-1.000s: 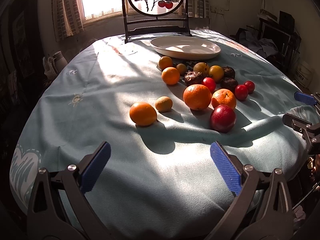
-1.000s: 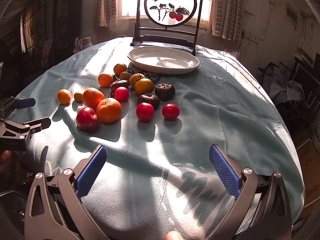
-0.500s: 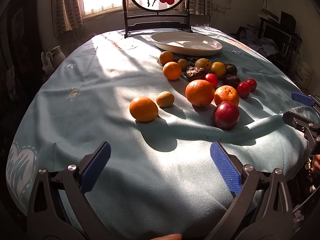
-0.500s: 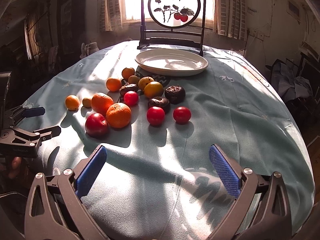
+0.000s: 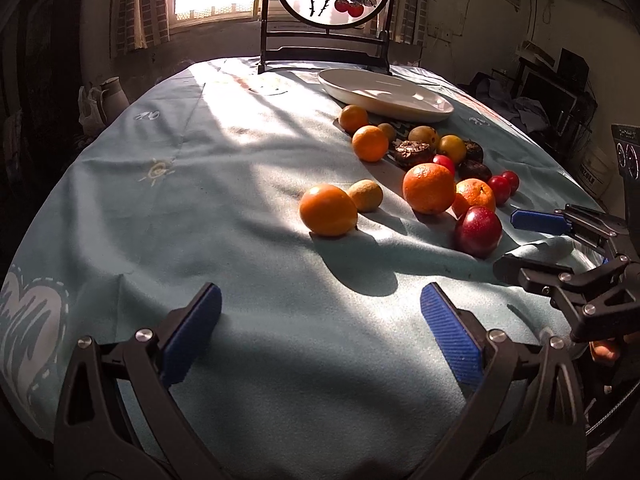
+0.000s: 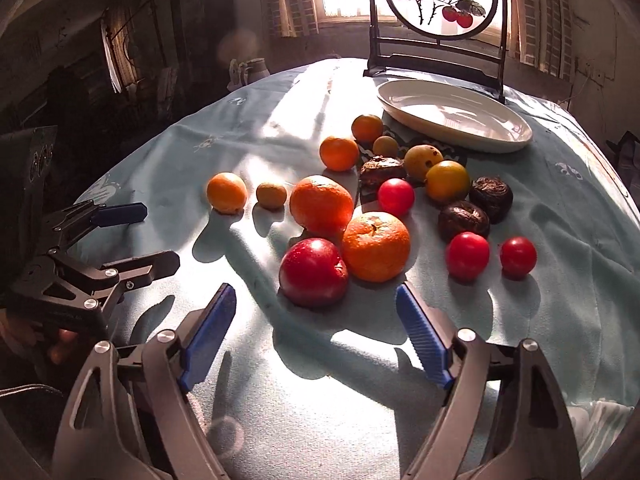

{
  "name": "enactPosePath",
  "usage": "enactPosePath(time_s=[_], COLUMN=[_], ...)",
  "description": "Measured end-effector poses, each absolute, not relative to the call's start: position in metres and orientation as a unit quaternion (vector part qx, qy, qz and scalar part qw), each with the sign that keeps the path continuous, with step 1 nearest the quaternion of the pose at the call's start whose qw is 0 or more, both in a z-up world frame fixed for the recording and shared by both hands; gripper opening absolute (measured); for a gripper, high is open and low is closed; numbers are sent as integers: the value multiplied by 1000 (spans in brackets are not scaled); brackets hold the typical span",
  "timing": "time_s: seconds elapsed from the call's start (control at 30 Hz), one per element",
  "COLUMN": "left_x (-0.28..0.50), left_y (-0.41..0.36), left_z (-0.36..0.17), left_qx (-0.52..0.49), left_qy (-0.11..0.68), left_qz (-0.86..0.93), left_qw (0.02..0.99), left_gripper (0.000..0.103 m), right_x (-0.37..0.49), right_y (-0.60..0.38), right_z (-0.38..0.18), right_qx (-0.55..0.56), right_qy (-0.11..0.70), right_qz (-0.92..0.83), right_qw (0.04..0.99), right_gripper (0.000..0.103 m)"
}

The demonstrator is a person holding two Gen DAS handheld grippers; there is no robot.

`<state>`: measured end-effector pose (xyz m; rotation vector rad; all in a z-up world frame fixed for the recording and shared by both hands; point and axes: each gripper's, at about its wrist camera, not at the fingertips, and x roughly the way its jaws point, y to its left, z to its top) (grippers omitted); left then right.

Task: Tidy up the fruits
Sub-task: 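Grasp the red apple with the right tool while the left tool grasps an orange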

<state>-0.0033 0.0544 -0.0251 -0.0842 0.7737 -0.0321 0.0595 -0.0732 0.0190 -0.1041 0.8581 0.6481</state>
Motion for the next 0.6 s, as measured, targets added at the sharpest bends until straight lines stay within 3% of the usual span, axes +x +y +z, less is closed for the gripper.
enactPosePath(time_s=[0.27, 0.33, 0.47, 0.6], left_x=[8, 13, 29, 46], left_y=[80, 83, 79, 65], left_z=[-23, -20, -14, -11], left_qx=[-73, -72, -55, -22], left_qy=[384, 384, 382, 384], left_qz=[-15, -16, -39, -82], left_qw=[920, 921, 922, 919], left_gripper=[101, 101, 99, 88], right_x=[79, 83, 82, 75], right_y=[-70, -67, -74, -88], right_z=[6, 5, 5, 8], right_qx=[13, 8, 18, 29], right_qy=[445, 446, 445, 434], right_qz=[312, 307, 314, 327], right_qw=[840, 841, 838, 839], right_gripper=[56, 42, 40, 40])
